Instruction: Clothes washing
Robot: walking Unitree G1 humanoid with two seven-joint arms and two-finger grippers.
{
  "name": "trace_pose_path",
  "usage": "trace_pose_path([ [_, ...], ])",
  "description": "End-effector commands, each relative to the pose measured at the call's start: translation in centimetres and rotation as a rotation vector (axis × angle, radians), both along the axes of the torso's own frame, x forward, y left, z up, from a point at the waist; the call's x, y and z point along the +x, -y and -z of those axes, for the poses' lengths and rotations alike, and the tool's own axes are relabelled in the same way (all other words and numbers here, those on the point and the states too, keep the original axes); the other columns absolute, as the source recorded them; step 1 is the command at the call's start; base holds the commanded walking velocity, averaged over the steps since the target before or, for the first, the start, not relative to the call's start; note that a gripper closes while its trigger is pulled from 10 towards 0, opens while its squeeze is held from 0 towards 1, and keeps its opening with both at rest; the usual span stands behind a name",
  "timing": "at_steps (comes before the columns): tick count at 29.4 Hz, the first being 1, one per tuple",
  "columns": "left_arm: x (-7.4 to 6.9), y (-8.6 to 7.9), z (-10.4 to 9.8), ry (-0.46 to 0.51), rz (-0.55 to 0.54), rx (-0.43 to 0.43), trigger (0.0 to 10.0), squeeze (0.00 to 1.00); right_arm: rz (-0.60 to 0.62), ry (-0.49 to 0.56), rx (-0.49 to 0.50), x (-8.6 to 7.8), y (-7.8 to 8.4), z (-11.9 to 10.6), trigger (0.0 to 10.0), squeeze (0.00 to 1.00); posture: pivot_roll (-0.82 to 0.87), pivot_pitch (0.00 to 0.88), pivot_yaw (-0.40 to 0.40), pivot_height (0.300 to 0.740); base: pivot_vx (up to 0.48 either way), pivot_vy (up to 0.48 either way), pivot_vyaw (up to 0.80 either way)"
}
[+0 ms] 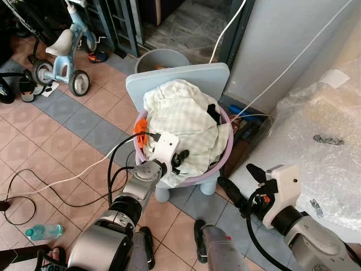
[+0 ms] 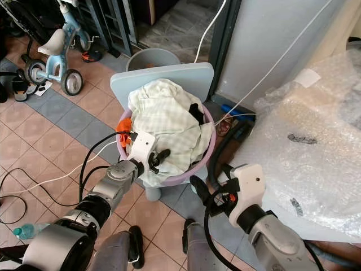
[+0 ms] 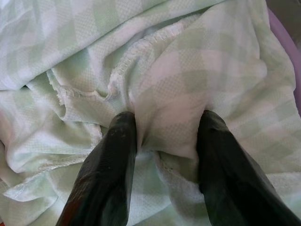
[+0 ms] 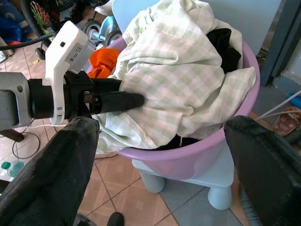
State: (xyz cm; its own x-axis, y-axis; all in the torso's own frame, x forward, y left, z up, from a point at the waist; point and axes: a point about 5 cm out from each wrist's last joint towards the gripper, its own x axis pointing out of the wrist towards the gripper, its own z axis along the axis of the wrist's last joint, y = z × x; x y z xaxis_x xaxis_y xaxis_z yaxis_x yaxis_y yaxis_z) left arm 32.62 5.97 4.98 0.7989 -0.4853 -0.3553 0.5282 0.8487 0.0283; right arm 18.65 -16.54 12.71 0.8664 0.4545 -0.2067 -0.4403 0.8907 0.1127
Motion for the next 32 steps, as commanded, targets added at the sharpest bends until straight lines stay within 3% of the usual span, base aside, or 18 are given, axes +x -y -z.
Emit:
trace_pose_path([
  [1,-0.4,-0.3,0.8,-0.02,-0.018,0.02,0.0,0.0,0.018,-0.024,-0.014,-0.1,0.3,0.6,10.0,0.0,-0.17,0.189,-0.004,0.74,0.0,0.0,0.0],
  [8,-0.4,-0.5,0.7,0.018,-0.036,0.011,0.0,0.0,0.035,-0.01,-0.04,0.6,0.5,0.7,10.0,0.0,-0.17,0.186,-0.006,0.74,0.0,0.0,0.0],
  [17,0.1,-0.8,-0.7,0.148,-0.112,-0.025,0.0,0.0,0.068,0.013,-0.061,1.3,0.8,0.7,10.0,0.0,-0.16,0.178,-0.006,0.74,0.0,0.0,0.0],
  [21,0.5,-0.8,-3.0,0.308,-0.147,-0.056,0.0,0.0,0.077,0.025,-0.072,1.6,0.8,0.8,10.0,0.0,-0.13,0.171,-0.002,0.74,0.0,0.0,0.0],
  [23,0.4,-0.8,-5.6,0.455,-0.151,-0.094,0.0,0.0,0.103,0.043,-0.077,2.3,0.8,1.0,10.0,0.0,-0.11,0.165,-0.001,0.74,0.0,0.0,0.0],
  [25,0.3,-0.8,-6.3,0.493,-0.153,-0.109,0.0,0.0,0.109,0.048,-0.079,2.6,0.7,1.1,10.0,0.0,-0.09,0.162,-0.001,0.74,0.0,0.0,0.0],
  [28,-0.5,-1.2,-9.8,0.665,-0.132,-0.119,0.0,0.0,0.115,0.079,-0.071,3.8,-0.2,1.2,10.0,0.0,-0.05,0.148,-0.001,0.74,0.0,0.0,0.0],
  [31,-0.9,-1.5,-11.4,0.738,-0.138,-0.117,0.0,0.0,0.114,0.088,-0.066,4.3,-0.6,1.3,10.0,0.0,-0.03,0.139,0.001,0.74,0.0,0.0,0.0],
  [32,-1.5,-1.8,-13.1,0.81,-0.134,-0.11,0.0,0.0,0.117,0.098,-0.064,4.7,-0.8,1.4,10.0,0.0,-0.01,0.133,0.002,0.74,0.0,0.0,0.0],
])
